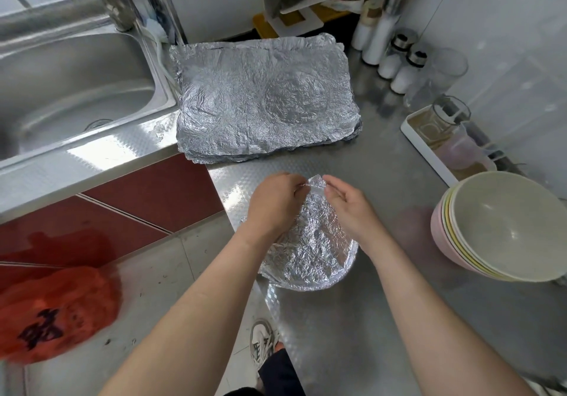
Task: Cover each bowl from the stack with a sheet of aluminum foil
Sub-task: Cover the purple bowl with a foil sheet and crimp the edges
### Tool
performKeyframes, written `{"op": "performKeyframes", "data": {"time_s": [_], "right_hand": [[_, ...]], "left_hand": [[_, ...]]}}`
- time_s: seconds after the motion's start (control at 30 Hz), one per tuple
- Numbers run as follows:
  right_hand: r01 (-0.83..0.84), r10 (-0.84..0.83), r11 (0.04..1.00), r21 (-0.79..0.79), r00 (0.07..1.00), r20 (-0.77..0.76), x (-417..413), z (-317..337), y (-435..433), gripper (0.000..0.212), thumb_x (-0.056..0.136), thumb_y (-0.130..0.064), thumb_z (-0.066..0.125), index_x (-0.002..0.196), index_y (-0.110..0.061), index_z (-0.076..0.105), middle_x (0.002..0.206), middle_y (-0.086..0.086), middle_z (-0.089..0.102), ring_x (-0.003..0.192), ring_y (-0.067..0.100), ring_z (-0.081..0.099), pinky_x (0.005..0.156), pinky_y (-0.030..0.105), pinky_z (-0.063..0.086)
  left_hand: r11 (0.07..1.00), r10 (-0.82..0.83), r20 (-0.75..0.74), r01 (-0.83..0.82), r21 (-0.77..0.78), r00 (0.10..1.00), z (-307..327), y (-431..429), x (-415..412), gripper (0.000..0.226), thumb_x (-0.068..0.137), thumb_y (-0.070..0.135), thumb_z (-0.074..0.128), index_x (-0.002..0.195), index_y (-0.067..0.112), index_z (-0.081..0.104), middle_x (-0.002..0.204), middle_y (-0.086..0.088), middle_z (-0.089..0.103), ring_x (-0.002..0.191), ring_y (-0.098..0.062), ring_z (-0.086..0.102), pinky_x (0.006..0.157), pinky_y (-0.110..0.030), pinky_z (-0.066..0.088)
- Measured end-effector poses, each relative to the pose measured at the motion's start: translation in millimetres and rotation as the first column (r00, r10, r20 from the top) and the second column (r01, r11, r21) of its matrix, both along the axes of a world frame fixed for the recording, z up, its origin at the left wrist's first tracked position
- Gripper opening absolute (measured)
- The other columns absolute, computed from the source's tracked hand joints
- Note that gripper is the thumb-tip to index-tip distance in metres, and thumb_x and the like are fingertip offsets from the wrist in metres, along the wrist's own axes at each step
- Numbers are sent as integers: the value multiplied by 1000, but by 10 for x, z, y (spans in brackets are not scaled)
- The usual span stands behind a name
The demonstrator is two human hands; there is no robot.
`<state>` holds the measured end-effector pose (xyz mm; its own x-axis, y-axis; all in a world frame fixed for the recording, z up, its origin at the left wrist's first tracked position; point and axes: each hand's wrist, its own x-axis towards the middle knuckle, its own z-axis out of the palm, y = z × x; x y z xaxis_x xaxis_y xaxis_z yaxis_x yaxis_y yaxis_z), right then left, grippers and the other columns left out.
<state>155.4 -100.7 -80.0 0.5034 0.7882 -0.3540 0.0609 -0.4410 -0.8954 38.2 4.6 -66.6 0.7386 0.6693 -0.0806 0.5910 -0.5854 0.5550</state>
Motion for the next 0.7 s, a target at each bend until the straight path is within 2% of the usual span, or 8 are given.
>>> {"op": "performKeyframes", "data": {"time_s": [0.2, 0.3, 0.4, 0.47, 0.53, 0.57, 0.63, 0.7], "right_hand": [[-76, 76, 997, 9, 997, 11, 59, -44, 6, 46, 98, -13, 51, 143, -17, 41, 144, -4, 43, 130, 2, 36, 108, 24, 31], [-137, 137, 991, 15, 990, -24, 93, -27, 61, 49, 99, -11, 48, 146, -15, 35, 142, -9, 38, 131, 1, 31, 109, 21, 27], [-138, 138, 990, -3, 990, 44, 106, -50, 124, 40, 99, -10, 48, 139, -13, 48, 136, -5, 51, 127, 7, 45, 108, 23, 34], [-110, 110, 994, -7, 985, 136, 96, -76, 126, 32, 98, -12, 51, 129, -14, 60, 123, -2, 64, 114, 8, 57, 101, 20, 42], [-59, 57, 998, 4, 978, 199, 71, -63, 109, 28, 96, -12, 55, 122, -13, 66, 110, -4, 68, 99, 5, 59, 84, 7, 42], [-33, 29, 999, 13, 974, 224, 61, -58, 102, 26, 95, -12, 57, 118, -12, 68, 105, -4, 69, 94, 4, 59, 79, 4, 41], [-8, 2, 1000, 24, 966, 259, 46, -47, 82, 23, 93, -15, 60, 114, -10, 70, 102, -4, 70, 91, 3, 60, 77, 8, 42], [0, -5, 1000, 18, 954, 300, 27, -27, 65, 23, 93, -16, 62, 112, -8, 71, 98, -5, 69, 89, 4, 61, 75, 6, 41]], "left_hand": [[998, -33, 16, 33, -50, 999, 28, 21, 8, 22, 97, 20, 55, 114, 15, 69, 102, -6, 71, 91, -27, 63, 72, -32, 46], [995, -73, 0, 72, -66, 997, 30, 31, 29, 29, 98, 24, 54, 124, 15, 65, 111, -7, 68, 100, -27, 62, 78, -31, 46], [993, -101, 26, 103, -65, 995, 10, 26, 38, 29, 98, 27, 53, 124, 24, 65, 99, -7, 65, 90, -27, 61, 74, -36, 49], [994, -98, 37, 100, -53, 994, -6, 28, 40, 27, 99, 27, 52, 120, 27, 68, 92, -6, 63, 84, -26, 60, 69, -38, 50], [994, -102, 26, 103, -40, 994, -9, 27, 41, 26, 99, 26, 51, 118, 26, 69, 91, -5, 63, 83, -25, 59, 67, -37, 49], [993, -108, 21, 109, -35, 994, -6, 24, 43, 26, 99, 26, 51, 117, 24, 69, 92, -5, 64, 83, -25, 60, 67, -36, 48], [994, -105, 29, 106, -28, 994, 1, 13, 39, 25, 99, 25, 51, 116, 20, 69, 98, -6, 70, 89, -27, 63, 71, -37, 49], [998, -58, 33, 59, -30, 998, 12, 10, -13, 30, 100, 27, 50, 125, 18, 64, 114, -5, 70, 103, -25, 63, 82, -36, 50]]}}
